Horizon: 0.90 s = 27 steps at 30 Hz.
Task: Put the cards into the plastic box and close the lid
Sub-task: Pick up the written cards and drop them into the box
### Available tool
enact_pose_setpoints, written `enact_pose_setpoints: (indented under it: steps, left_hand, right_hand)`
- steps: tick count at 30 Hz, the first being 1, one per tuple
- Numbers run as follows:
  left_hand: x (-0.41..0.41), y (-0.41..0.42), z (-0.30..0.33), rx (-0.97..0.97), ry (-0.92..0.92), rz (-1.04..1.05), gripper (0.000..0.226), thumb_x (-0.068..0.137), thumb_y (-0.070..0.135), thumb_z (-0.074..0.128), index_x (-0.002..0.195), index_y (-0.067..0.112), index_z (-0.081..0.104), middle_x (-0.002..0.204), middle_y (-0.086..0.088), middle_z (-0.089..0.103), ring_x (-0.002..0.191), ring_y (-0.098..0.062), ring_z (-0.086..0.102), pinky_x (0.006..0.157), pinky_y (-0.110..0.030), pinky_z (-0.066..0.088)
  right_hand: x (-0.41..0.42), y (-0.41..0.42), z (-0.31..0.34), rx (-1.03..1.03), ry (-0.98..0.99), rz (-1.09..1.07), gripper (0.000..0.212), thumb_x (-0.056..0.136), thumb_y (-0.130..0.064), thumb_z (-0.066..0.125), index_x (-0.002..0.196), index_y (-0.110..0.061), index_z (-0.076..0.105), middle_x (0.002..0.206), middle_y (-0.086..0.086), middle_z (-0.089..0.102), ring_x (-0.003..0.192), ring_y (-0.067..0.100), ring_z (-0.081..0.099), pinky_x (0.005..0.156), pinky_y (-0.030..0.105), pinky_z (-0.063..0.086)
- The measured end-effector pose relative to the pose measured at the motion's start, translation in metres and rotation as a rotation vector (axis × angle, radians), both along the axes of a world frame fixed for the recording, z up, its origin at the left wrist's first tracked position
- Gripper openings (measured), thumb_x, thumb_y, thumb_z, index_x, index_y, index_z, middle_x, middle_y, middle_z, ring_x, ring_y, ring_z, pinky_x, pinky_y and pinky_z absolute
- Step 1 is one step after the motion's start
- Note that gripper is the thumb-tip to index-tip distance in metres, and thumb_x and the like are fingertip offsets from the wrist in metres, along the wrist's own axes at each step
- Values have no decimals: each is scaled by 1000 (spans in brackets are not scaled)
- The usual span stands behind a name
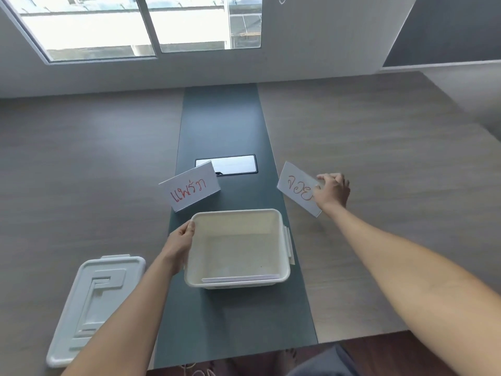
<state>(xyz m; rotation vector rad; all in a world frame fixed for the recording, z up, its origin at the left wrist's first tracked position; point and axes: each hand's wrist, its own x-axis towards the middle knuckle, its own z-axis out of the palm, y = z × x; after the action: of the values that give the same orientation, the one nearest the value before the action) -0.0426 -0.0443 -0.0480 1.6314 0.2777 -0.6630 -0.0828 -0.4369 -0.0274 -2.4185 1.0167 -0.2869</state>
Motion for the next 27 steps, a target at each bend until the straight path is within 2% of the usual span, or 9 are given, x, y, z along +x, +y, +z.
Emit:
enact_pose_setpoints:
  steps: [4, 8, 9, 11, 14, 18, 22, 25, 27]
  left_hand:
    - [-1, -4, 0, 19, -8, 13, 31, 103, 37, 43, 92, 31, 71, 104, -5, 71, 93, -24, 63, 95, -48, 50]
    - [-1, -2, -3, 55, -26, 22, 29, 102, 41, 45, 94, 39, 73, 113, -3, 73, 100, -25, 66, 98, -49, 51]
    - [0, 0, -5, 61, -27, 22, 28, 101, 42, 46, 96, 41, 73, 115, -3, 73, 103, -25, 67, 99, -50, 51]
    - [2, 1, -8, 56, -32, 33, 28, 100, 43, 47, 116, 37, 70, 120, -2, 72, 112, -26, 67, 101, -51, 50]
    - [1, 0, -8, 64, -30, 55, 37, 100, 43, 47, 130, 29, 63, 123, -3, 71, 114, -26, 66, 100, -50, 50]
    - [0, -2, 4, 57, -22, 36, 26, 100, 43, 47, 107, 39, 71, 117, -3, 72, 105, -25, 67, 99, -50, 51]
    - [-4, 8, 12, 69, -64, 38, 34, 102, 40, 45, 123, 25, 67, 112, -4, 71, 93, -20, 65, 87, -36, 53]
    - [-9, 4, 10, 66, -33, -15, 32, 103, 38, 43, 103, 26, 72, 106, -6, 70, 88, -21, 62, 82, -35, 51]
    - [-6, -2, 13, 61, -28, -22, 32, 104, 34, 41, 92, 23, 69, 99, -7, 66, 87, -21, 57, 75, -31, 49]
  right_hand:
    - [-4, -15, -21, 32, 88, 26, 55, 92, -21, 61, 146, -14, 50, 152, 14, 41, 140, 34, 37, 112, 42, 29]
    - [-8, -18, -32, 83, 145, 102, 57, 96, -22, 56, 150, -13, 42, 150, 16, 46, 135, 37, 45, 111, 43, 36]
    - [-8, -18, -34, 114, 126, 108, 53, 96, -20, 56, 147, -12, 45, 145, 17, 51, 130, 38, 51, 108, 43, 40]
    - [-5, -16, -31, 189, 83, 103, 38, 95, -17, 56, 132, -9, 58, 133, 17, 62, 118, 37, 60, 96, 40, 49]
    - [-1, -13, -26, 272, 73, 130, 22, 95, -15, 57, 111, -5, 68, 116, 16, 72, 103, 33, 66, 80, 31, 48]
    - [10, 5, -15, 273, 64, 128, 22, 95, -15, 53, 107, -10, 71, 111, 14, 74, 101, 35, 67, 81, 34, 52]
    - [20, 39, 21, 234, -27, 195, 24, 94, -17, 49, 104, -13, 71, 105, 15, 74, 95, 39, 66, 82, 42, 57]
    - [16, 47, 38, 196, -75, 238, 23, 94, -14, 49, 103, -8, 69, 104, 13, 75, 95, 37, 67, 78, 39, 57]
    - [19, 48, 55, 218, -124, 277, 23, 95, -14, 50, 104, -8, 71, 105, 11, 76, 100, 35, 67, 80, 37, 54]
